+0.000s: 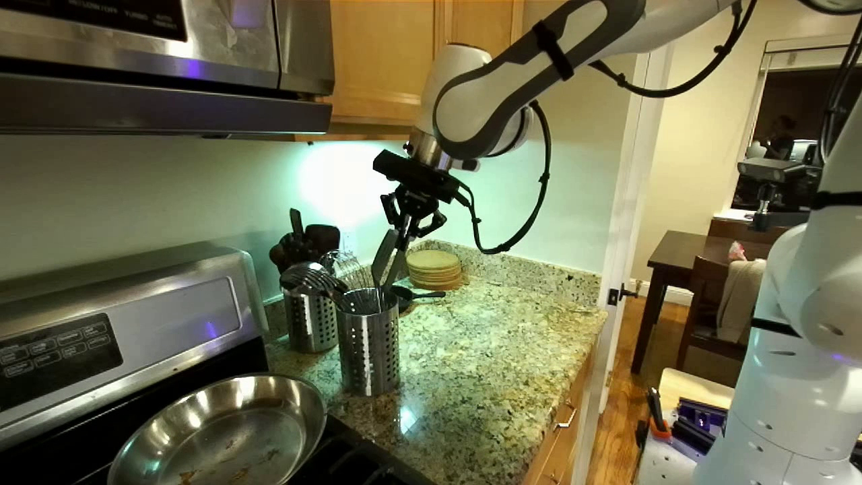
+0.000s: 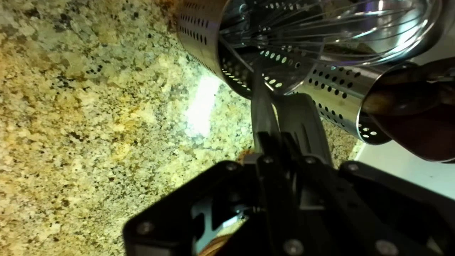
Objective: Put the spatula on the counter
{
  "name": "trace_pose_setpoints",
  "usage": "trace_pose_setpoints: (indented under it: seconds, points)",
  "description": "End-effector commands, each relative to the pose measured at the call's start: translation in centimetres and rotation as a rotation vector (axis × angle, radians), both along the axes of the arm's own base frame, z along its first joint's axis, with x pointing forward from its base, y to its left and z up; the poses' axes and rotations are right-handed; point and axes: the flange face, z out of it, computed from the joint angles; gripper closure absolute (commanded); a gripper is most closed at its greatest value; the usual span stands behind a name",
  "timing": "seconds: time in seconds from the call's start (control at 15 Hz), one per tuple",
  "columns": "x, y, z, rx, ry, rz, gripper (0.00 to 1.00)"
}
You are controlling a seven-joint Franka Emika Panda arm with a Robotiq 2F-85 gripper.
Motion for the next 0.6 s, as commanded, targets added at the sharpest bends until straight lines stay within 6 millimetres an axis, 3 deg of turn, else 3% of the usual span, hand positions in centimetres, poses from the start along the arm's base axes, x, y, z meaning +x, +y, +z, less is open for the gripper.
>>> trace_pose_setpoints:
  seconds: [0.0, 0.33, 0.4, 0.53]
  points:
    - [-1.3, 0.3, 2.7, -0.027, -0.059, 0.03, 0.9]
    - [-1.6, 0.7, 3.9, -0.03, -0.081, 0.063, 0.91]
    - [-1.6, 0.6, 3.7, -0.035, -0.07, 0.07, 0.72]
    - [-1.7, 0.2, 3.4, -0.058, -0.064, 0.075, 0.62]
